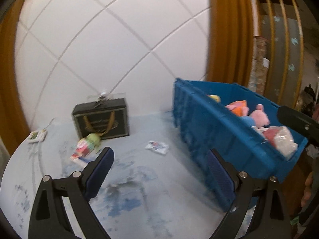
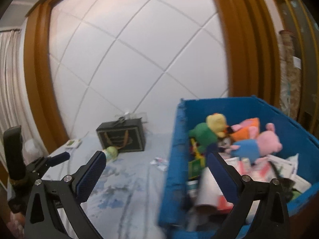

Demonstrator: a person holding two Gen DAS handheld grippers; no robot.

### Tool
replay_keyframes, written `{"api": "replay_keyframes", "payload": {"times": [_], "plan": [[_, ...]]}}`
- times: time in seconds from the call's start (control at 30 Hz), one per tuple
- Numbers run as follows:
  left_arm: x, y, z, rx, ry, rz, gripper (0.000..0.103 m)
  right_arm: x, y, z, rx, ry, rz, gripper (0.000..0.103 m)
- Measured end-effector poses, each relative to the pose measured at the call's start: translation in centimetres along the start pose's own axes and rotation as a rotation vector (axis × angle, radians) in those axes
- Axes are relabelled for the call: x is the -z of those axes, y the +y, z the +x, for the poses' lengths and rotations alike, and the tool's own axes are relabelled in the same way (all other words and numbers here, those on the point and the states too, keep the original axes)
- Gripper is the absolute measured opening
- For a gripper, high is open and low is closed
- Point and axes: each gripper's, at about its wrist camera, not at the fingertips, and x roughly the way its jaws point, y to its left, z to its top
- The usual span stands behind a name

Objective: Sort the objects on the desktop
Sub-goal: 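Move both tools back toward the ointment box and wet-wipes pack on the bed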

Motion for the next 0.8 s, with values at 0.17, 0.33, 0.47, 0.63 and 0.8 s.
{"api": "replay_keyframes", "payload": {"times": [0.17, 0.33, 0.47, 0.63, 0.8], "plan": [[0.9, 5.3, 0.3, -0.071, 0.034, -0.032, 0.095, 0.2, 4.6, 2.1, -0.041, 0.015, -0.020, 0.103], [1.5, 10.1, 1.3, -0.141, 0.068, -0.072, 0.095, 0.6, 7.6, 5.5, -0.076, 0.059, -0.034, 0.103], [1.9, 13.8, 2.6, -0.210, 0.107, -0.120, 0.095, 0.6, 9.5, 8.5, -0.108, 0.086, -0.050, 0.103], [2.5, 18.4, 6.3, -0.305, 0.192, -0.190, 0.095, 0.3, 11.0, 13.5, -0.139, 0.134, -0.084, 0.103], [3.8, 22.8, 11.7, -0.375, 0.294, -0.256, 0.095, 0.0, 11.6, 19.9, -0.127, 0.179, -0.118, 0.103]]}}
